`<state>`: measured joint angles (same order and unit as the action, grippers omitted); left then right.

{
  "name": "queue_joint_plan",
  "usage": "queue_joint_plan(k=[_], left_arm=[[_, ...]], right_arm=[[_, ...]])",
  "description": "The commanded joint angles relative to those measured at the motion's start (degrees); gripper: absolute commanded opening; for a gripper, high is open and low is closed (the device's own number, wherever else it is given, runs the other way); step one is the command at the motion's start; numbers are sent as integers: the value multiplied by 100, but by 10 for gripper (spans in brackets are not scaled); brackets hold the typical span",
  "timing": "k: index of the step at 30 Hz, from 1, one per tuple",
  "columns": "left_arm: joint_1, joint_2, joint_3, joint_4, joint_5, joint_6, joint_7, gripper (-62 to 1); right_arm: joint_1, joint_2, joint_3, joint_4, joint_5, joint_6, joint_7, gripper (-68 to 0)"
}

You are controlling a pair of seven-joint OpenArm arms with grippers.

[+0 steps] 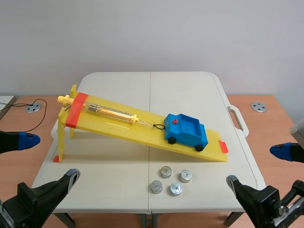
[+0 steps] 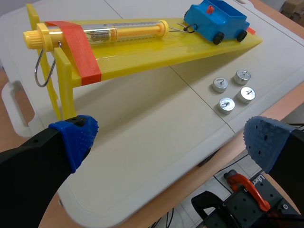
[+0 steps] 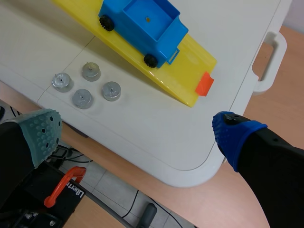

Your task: Place the four metal weights on the blue cart on the ramp.

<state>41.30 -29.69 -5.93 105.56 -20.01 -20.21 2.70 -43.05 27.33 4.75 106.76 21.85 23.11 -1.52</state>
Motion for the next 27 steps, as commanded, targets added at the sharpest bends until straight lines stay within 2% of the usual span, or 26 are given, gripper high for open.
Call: queue_joint_plan(k=[1,5,27], left_arm=[[168,-81,-107,424,-461,-74,-909,14],[168,-81,-107,424,-461,-74,-890,14],[166,-81,-107,424,-459,-74,-890,14]], right_arm=[[20,247,203,365,234,-103,767,-14],[20,247,203,365,15,-103,769,-14],[37,247,203,365,15,-107,767,-14]])
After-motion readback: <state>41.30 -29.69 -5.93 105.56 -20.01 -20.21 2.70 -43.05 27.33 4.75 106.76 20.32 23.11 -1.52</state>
